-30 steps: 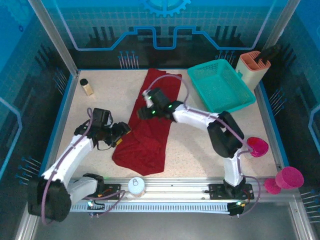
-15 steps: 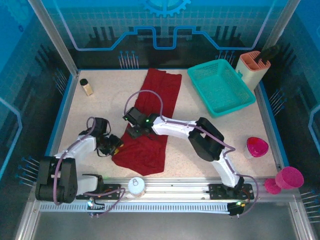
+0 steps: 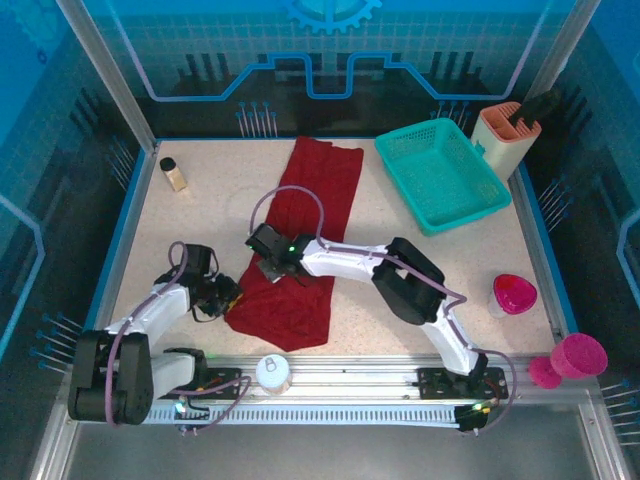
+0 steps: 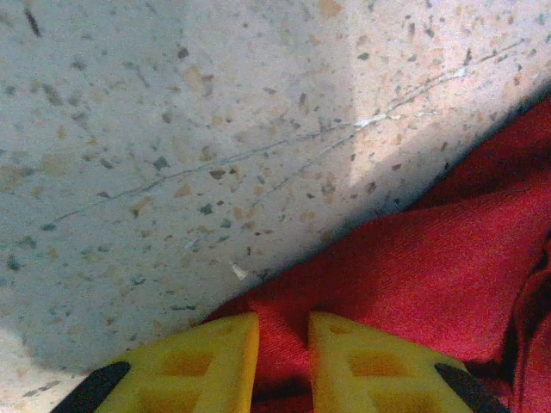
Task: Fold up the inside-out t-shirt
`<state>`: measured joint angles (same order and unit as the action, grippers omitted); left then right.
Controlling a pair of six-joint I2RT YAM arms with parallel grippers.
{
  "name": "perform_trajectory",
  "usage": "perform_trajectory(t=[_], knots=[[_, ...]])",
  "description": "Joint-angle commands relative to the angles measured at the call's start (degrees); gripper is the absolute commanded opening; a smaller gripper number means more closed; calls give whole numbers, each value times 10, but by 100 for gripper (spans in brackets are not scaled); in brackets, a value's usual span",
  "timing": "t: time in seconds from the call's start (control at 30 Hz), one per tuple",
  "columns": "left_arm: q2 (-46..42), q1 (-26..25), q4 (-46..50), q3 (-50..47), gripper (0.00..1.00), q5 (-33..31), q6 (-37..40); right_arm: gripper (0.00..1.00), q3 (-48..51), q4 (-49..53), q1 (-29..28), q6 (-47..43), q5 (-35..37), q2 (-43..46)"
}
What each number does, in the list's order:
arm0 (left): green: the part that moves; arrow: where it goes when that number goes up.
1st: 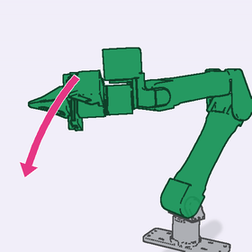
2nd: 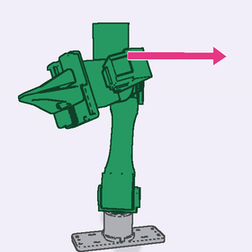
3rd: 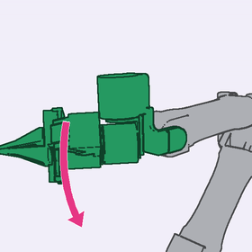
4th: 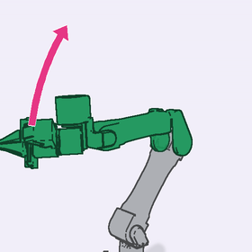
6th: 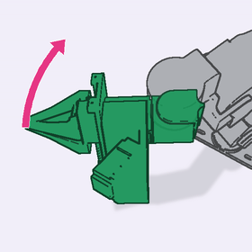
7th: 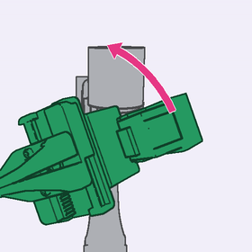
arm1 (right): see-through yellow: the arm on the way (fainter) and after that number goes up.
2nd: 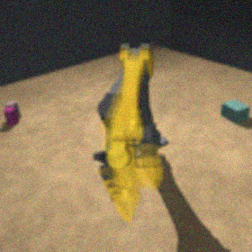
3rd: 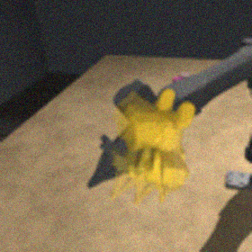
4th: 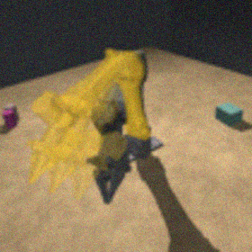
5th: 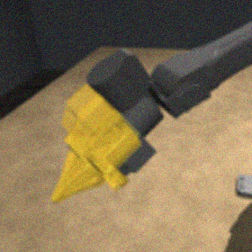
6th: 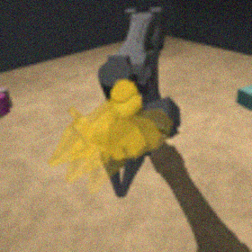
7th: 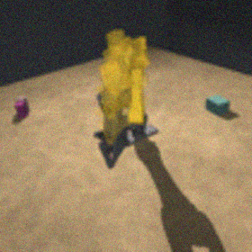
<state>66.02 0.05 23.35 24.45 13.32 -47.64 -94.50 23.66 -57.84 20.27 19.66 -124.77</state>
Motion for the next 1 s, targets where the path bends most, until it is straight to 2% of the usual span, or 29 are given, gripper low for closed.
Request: perform_trajectory(t=[0.0,0.23,0.33,0.43,0.53,0.6,0.7,0.83,0.9,0.97], knots=[[-3,-1,-1,-25,22,7,19,0,29,10,50,26,-34,75],[-3,-42,1,-21,22,-14,32,2,141,-45,189,63,-182,112],[6,-49,0,-20,21,-2,44,13,157,-52,242,69,-237,96],[-2,-58,15,-14,22,1,53,32,176,-46,276,87,-236,104],[-25,-65,31,-10,23,-5,57,36,207,-47,289,83,-216,141],[-44,-68,47,-6,24,-8,62,44,214,-24,289,63,-195,168],[-61,-77,64,5,27,-5,70,48,219,-3,278,19,-200,207],[-67,-84,101,31,29,-25,77,51,220,6,209,-24,-227,230],[-70,-84,120,47,32,-52,76,54,217,20,149,11,-175,228],[-70,-84,129,58,36,-65,70,60,206,42,89,45,-92,216]])
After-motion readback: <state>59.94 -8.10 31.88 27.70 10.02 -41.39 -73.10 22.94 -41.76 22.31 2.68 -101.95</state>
